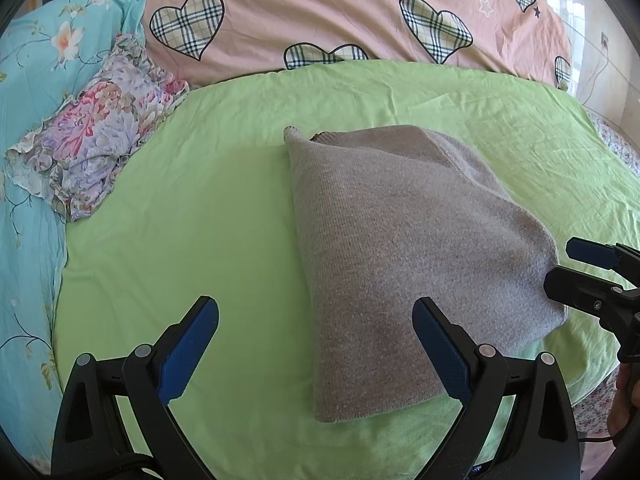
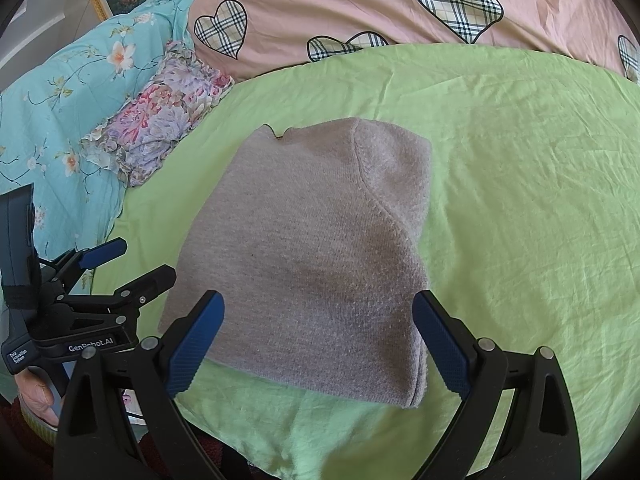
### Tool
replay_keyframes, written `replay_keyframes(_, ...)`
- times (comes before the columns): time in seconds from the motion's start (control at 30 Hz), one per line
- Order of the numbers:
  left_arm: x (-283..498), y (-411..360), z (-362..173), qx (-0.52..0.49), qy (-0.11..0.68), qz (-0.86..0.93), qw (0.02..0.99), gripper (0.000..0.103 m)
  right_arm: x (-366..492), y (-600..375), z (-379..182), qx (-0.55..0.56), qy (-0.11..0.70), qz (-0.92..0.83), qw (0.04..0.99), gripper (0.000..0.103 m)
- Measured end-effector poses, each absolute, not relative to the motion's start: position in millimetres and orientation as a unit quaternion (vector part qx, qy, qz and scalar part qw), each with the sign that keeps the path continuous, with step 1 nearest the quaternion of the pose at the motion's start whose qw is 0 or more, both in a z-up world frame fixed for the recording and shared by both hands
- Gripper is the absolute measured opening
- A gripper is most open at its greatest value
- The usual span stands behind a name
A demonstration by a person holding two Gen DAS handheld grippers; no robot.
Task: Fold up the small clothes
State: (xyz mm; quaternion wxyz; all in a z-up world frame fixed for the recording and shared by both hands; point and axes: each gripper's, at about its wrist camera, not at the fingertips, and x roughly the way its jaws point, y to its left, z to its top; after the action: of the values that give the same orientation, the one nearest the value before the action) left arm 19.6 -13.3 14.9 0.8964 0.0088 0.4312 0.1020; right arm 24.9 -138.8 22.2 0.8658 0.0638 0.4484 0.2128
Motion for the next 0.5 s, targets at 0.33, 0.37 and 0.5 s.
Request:
replay_keyframes(0.33,19.3,-13.8,15.2,0.009,0.431,0.103,0.896,0.098,24.7,-138.6,22.5,0.064,0.448,0.213,0.866,0.095)
replay_keyframes(0.37,19.4,-13.8,15.3,0.01,0.431,0.103,0.896,0.098,24.7,-138.3,22.8,0.064,0.448,0.213,0.866,0.095)
replay_keyframes(0.5,19.1,-13.9,15.3,0.009,0.431,0.103,0.896,0.098,24.8,-138.1,23.2,0.064,0.448,0.213,0.866,0.095)
